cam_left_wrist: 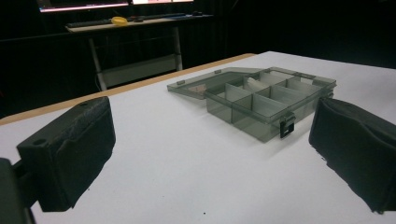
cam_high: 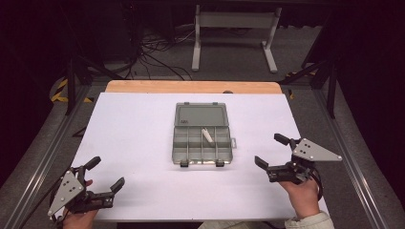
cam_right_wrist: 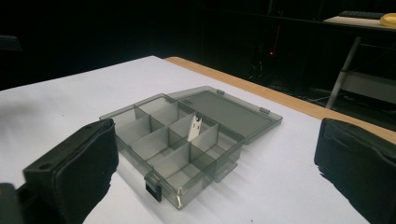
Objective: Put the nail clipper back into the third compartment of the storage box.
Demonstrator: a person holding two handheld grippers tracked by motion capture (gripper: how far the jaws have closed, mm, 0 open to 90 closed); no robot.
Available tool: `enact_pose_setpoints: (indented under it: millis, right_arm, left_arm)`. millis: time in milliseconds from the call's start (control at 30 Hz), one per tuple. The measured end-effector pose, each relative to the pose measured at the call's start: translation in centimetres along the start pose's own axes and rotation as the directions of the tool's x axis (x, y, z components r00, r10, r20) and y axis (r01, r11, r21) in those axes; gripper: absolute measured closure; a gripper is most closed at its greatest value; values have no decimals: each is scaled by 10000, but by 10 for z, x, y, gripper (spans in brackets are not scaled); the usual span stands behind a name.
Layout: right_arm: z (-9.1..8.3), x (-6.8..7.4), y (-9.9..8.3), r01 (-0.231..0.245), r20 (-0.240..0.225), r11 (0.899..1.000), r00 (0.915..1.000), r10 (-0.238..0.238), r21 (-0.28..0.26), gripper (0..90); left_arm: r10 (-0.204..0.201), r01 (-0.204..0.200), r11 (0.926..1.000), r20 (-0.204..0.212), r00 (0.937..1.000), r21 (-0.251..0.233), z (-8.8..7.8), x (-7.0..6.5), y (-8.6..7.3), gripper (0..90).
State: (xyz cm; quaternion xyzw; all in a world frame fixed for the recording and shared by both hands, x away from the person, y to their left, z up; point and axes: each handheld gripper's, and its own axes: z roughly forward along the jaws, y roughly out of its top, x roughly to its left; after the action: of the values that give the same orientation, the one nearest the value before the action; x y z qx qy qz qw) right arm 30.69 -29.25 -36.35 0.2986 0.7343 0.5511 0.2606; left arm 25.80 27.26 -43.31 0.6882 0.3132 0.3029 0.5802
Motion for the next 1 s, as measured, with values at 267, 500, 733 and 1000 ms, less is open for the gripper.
enact_pose_setpoints:
  millis: [267, 500, 733, 1000]
  right_arm:
    - [-6, -1, -23, -219, 72, 9998, 9997, 219, -3, 1]
    - [-8, 0, -39, -311, 114, 9995, 9994, 312, -54, 1]
    - [-3, 3, -56, -396, 137, 9992, 9991, 396, 26, 1]
    - [4, 6, -70, -637, 24, 9976, 9980, 637, 254, 2]
  left_arm:
    - [11, -11, 10000, 3, 10000, -31, -1, 0, 0, 14]
    - [19, -19, 10000, -7, 10000, -32, -1, 0, 0, 14]
    - [36, -36, 10000, 1, 10000, -18, -1, 0, 0, 14]
    - [63, -63, 10000, 46, 10000, -38, -1, 0, 0, 14]
